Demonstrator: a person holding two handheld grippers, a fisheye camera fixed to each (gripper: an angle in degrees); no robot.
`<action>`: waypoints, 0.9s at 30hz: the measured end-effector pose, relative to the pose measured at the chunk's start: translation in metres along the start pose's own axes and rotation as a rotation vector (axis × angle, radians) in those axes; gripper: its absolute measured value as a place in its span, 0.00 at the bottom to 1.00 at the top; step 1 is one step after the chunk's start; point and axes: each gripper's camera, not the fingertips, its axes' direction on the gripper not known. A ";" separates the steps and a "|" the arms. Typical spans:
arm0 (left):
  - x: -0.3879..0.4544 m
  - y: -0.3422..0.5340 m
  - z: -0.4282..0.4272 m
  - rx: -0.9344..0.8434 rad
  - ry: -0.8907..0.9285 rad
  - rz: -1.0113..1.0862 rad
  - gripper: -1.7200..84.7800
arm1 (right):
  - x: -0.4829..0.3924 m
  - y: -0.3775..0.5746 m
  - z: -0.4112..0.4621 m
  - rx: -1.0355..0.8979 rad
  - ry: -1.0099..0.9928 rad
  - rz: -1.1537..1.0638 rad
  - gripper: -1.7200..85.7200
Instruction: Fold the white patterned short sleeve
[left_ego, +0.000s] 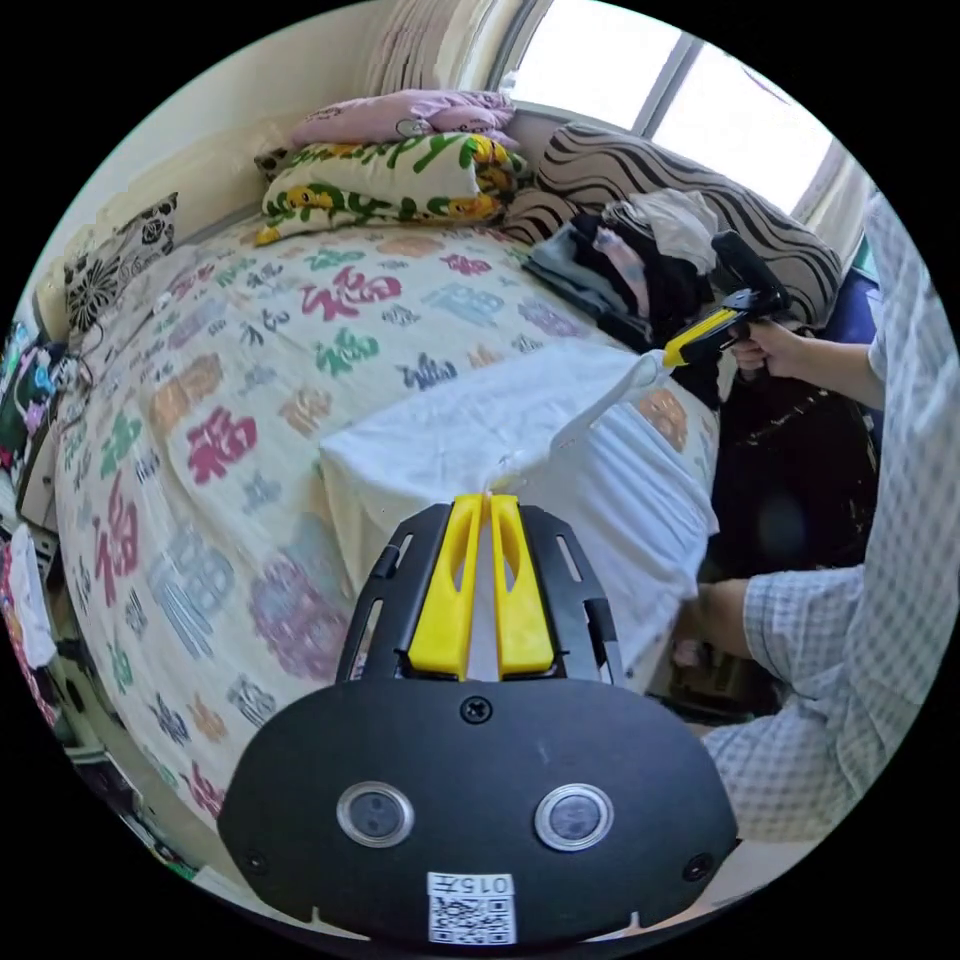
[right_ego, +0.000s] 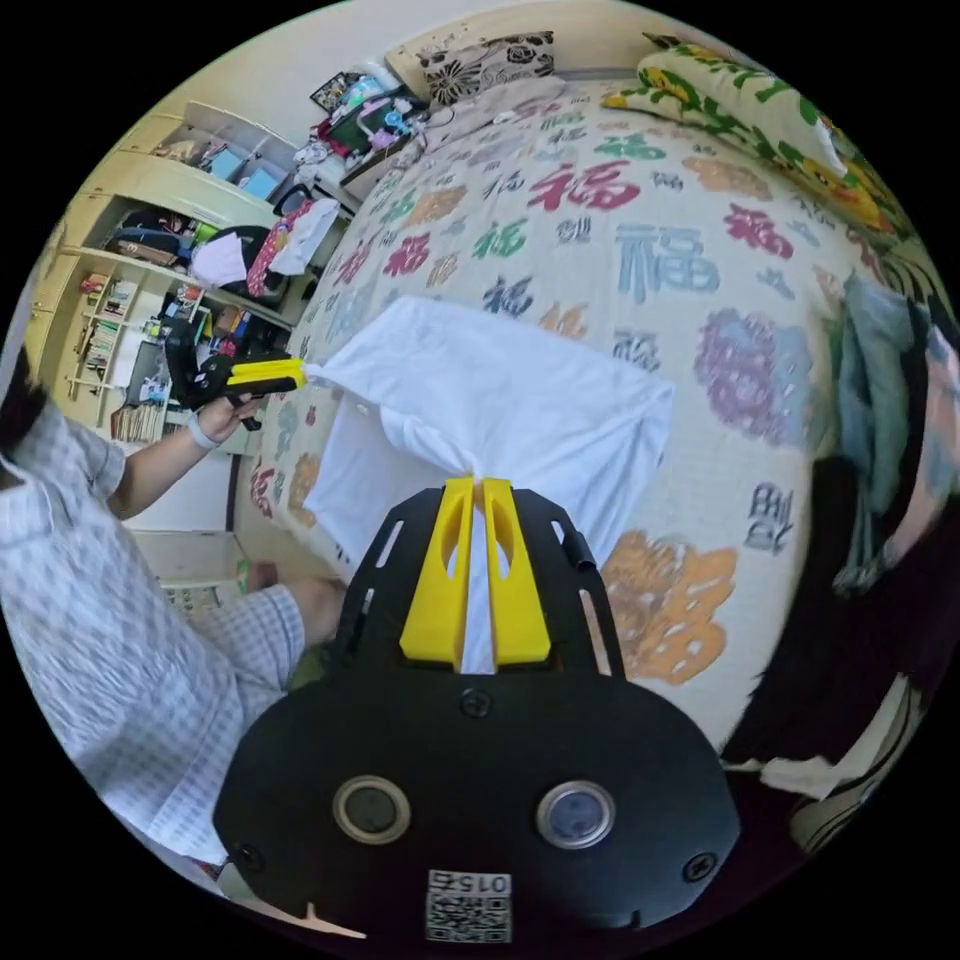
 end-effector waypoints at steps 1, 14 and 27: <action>0.012 0.021 0.006 -0.039 0.017 -0.021 0.03 | -0.005 0.020 0.016 -0.038 0.000 0.009 0.02; 0.053 0.131 0.064 -0.225 0.054 -0.096 0.03 | -0.019 0.125 0.135 -0.283 0.091 -0.066 0.02; 0.051 0.171 0.087 -0.311 0.069 -0.152 0.08 | 0.000 0.173 0.154 -0.294 0.007 0.156 0.03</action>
